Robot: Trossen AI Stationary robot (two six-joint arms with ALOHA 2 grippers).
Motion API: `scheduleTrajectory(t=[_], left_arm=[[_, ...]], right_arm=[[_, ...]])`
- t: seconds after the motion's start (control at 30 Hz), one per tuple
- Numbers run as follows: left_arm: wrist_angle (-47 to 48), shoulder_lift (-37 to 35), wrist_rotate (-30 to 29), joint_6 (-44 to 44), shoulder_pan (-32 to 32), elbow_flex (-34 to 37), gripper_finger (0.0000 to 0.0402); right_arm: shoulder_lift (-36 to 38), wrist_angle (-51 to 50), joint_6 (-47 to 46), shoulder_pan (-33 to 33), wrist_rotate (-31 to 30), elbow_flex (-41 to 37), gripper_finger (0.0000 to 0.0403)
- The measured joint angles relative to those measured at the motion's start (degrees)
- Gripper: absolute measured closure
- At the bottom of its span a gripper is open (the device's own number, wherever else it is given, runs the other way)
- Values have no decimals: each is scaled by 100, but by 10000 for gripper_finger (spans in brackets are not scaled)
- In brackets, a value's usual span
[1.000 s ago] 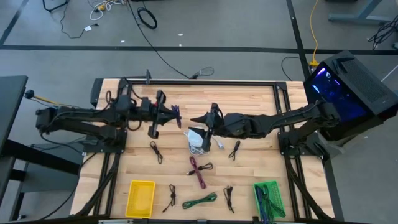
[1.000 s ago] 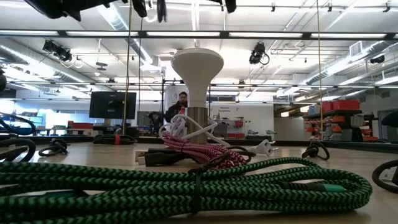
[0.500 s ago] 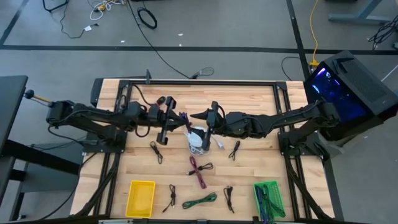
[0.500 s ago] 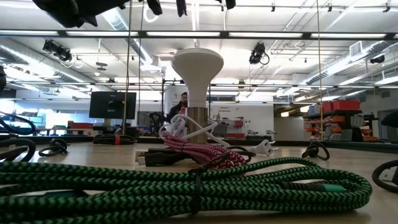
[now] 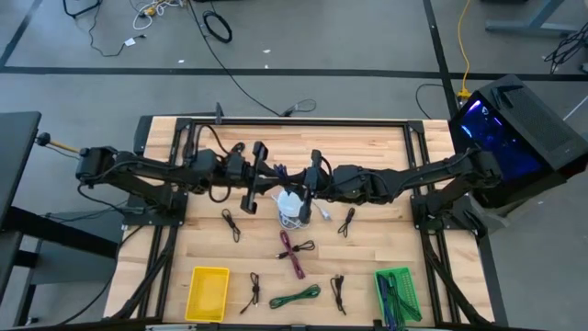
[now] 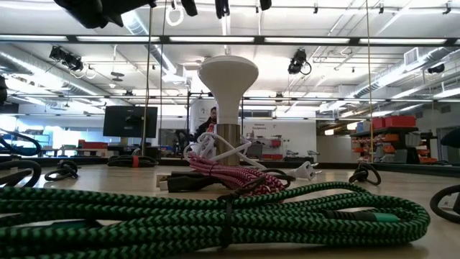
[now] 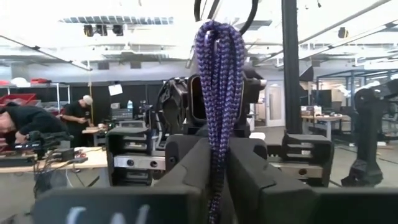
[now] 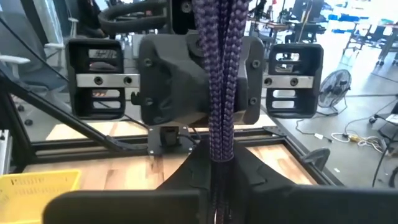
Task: Pick & Place USB Port
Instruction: Put the purple charger cable into the green bin
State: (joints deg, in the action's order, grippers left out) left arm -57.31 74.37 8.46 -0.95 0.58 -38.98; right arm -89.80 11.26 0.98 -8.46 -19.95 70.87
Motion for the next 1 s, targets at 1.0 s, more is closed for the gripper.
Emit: scheduleTrajectory(t=[1.0], left_arm=[[4094, -1551, -599, 34, 55, -2, 207]], right_arm=[[979, -4945, -5561, -2922, -2716, -1, 387]])
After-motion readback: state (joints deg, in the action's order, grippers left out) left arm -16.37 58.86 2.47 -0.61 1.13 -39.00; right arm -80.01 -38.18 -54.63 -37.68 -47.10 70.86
